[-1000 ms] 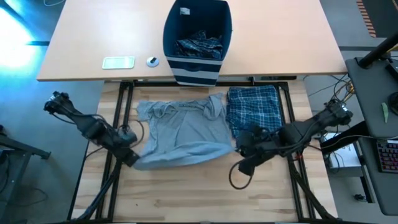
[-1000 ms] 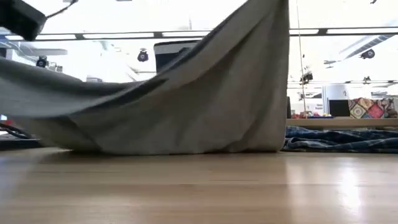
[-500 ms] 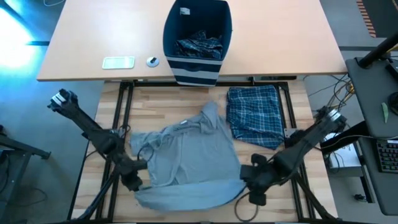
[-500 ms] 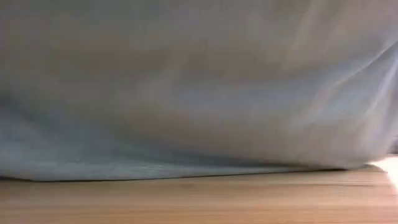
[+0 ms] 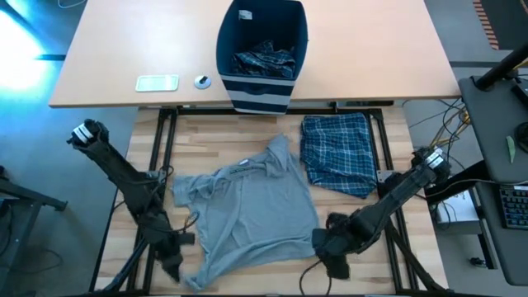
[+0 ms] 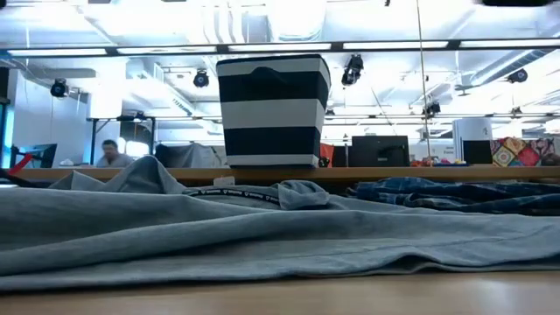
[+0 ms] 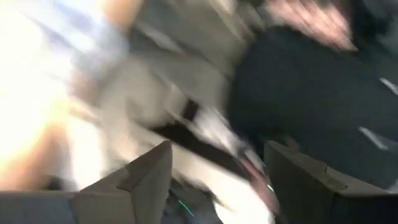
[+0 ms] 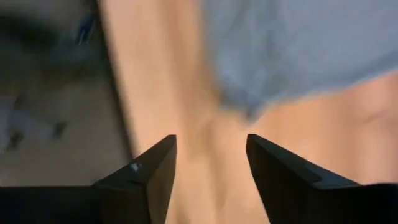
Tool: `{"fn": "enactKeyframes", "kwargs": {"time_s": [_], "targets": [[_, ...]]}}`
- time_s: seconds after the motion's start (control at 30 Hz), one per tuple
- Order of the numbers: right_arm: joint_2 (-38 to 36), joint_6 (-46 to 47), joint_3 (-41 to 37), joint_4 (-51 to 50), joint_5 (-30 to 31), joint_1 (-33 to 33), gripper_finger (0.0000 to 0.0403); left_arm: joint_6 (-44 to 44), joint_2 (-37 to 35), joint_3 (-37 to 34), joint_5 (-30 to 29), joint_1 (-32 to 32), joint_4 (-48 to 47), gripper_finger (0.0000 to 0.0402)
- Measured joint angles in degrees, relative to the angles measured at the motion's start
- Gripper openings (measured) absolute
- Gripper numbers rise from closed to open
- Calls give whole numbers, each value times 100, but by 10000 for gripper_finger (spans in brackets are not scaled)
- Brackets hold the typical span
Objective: Fold Laundry from Bin
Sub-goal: Fold the gray shirt
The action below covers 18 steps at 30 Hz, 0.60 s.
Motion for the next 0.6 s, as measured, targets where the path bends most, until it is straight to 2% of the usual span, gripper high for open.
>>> {"fn": "enactKeyframes", "kwargs": {"time_s": [0.07,0.13,0.23,0.33,0.47,0.53,0.6], "targets": [[-60,-236,-22,46,531,-293,201,457,-204,101,-656,454,-1385,245],[-51,-515,-118,66,874,-581,202,888,-462,132,-1404,1018,-2245,243],[83,-1009,-227,279,1401,-959,199,1657,-822,-27,-2278,2045,-2442,232],[198,-1467,-303,414,1819,-1410,195,2493,-983,-220,-2581,2875,-2586,221],[288,-2540,-374,783,2086,-1969,198,3663,-1004,-90,-2465,3056,-3112,220],[280,-3443,-427,1160,2110,-2190,204,4097,-990,74,-2658,2915,-3376,226],[277,-4313,-544,1585,2046,-2414,212,4422,-988,161,-3111,2665,-3580,235]]}}
